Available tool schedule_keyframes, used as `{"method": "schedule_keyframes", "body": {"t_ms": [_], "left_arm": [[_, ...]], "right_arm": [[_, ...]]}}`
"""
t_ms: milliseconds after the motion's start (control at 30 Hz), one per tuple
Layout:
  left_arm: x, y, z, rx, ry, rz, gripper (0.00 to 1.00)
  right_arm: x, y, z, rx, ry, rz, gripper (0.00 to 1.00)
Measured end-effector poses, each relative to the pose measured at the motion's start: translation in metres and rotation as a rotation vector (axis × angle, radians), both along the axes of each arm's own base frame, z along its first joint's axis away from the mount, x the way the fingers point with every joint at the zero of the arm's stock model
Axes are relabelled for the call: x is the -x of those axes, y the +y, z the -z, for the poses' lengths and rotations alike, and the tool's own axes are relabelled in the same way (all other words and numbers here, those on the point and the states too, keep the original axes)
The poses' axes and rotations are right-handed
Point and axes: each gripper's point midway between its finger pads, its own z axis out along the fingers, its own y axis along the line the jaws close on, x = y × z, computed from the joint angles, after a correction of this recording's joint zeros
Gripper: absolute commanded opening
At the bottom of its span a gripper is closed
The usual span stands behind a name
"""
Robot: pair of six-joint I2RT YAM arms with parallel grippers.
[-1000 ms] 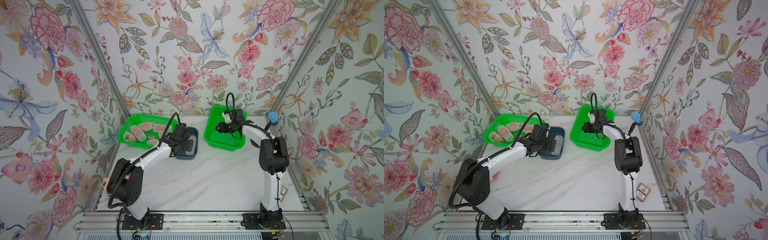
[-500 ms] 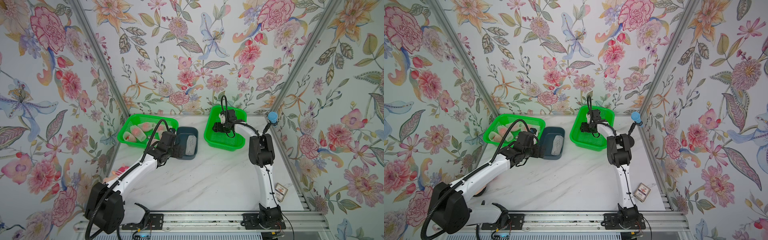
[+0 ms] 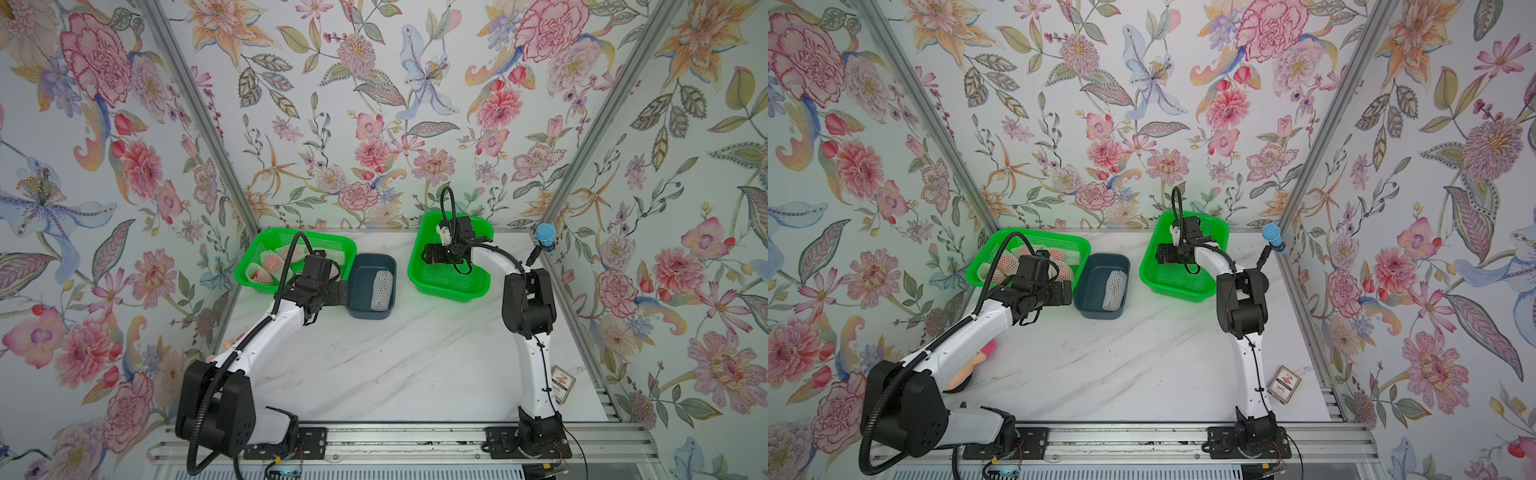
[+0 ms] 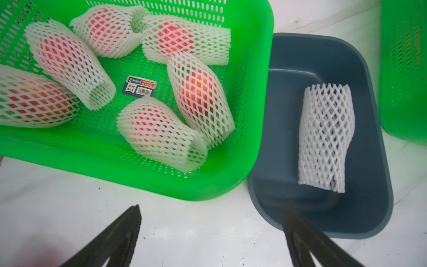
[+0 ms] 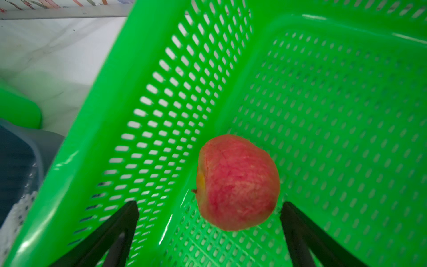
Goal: Remove foam nets from apples
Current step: Place the apple in the basket, then pick up the apple from the basket.
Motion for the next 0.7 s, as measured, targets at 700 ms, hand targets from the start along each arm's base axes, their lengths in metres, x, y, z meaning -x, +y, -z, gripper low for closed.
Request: {"method": "schedule_keyframes", "body": {"t_ms": [700], "left_arm": [[-0.104, 0.024, 0.037, 0.017, -0.010, -0.121, 0.65]], "right_arm": [[0.166, 0.012, -0.117, 0.021, -0.182, -0.160, 0.99]]}}
